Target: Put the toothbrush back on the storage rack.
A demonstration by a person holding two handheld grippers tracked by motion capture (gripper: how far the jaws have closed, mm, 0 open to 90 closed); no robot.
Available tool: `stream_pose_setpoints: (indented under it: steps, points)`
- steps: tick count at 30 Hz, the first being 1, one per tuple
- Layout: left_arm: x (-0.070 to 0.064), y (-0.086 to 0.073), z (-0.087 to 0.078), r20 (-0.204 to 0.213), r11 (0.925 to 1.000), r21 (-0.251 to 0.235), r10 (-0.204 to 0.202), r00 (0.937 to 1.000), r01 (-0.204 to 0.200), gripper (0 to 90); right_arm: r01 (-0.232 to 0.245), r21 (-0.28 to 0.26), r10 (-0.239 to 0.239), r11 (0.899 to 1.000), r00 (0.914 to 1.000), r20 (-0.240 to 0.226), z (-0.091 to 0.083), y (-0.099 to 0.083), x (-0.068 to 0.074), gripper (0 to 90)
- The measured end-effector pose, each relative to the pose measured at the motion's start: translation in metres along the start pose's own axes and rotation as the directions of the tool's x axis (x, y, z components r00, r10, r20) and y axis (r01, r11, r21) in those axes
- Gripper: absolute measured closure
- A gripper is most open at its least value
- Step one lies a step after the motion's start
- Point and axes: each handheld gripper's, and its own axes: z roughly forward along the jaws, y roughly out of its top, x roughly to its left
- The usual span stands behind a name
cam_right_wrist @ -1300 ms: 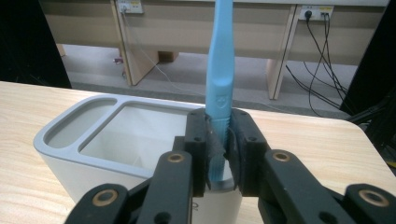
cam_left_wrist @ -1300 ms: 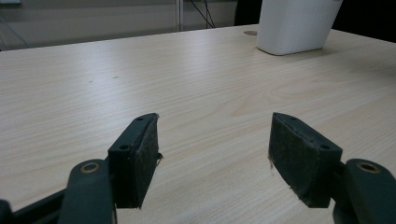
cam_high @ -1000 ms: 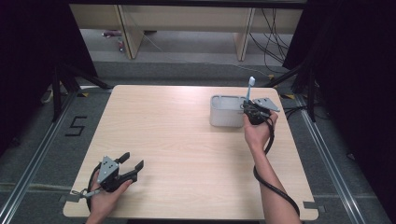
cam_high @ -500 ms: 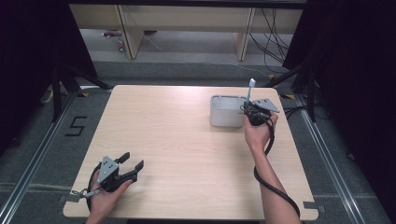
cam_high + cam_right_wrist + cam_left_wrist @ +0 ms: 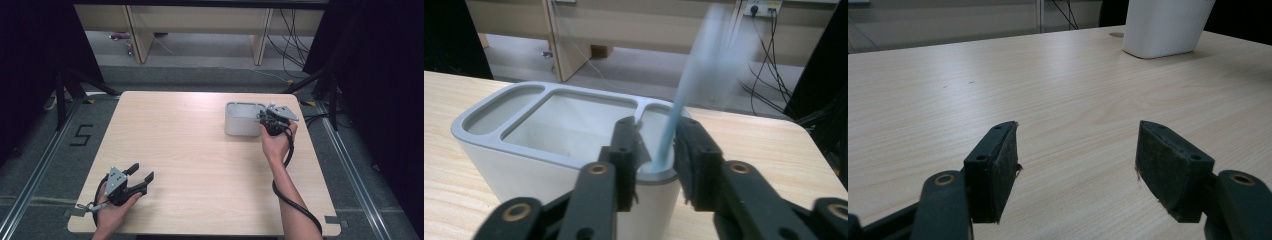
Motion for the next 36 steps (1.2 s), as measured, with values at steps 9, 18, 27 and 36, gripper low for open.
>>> stream_pose_setpoints:
  steps: [9, 18, 27, 36]
  points:
    - [0.000, 0.000, 0.001, 0.003, 0.9999, -0.011, 0.001, 1.0000, -0.001, 32.8, -0.043, 0.014, 0.043, 0.999, 0.9990, -0.007, -0.007, 0.002, 0.000, 55.3]
    - [-0.001, 0.000, 0.001, -0.003, 0.9999, -0.011, 0.002, 1.0000, -0.002, 32.8, -0.013, 0.035, 0.013, 0.999, 0.9998, -0.017, -0.014, -0.002, -0.004, 50.9]
    - [-0.001, 0.000, 0.001, 0.002, 0.9999, -0.011, 0.006, 1.0000, -0.006, 32.8, -0.028, 0.059, 0.030, 0.998, 0.9987, -0.041, -0.026, -0.007, -0.005, 48.8]
    - [-0.001, 0.000, 0.001, 0.000, 0.9999, -0.010, 0.006, 1.0000, -0.006, 32.9, -0.016, 0.071, 0.020, 0.997, 0.9984, -0.053, -0.037, -0.013, -0.008, 47.6]
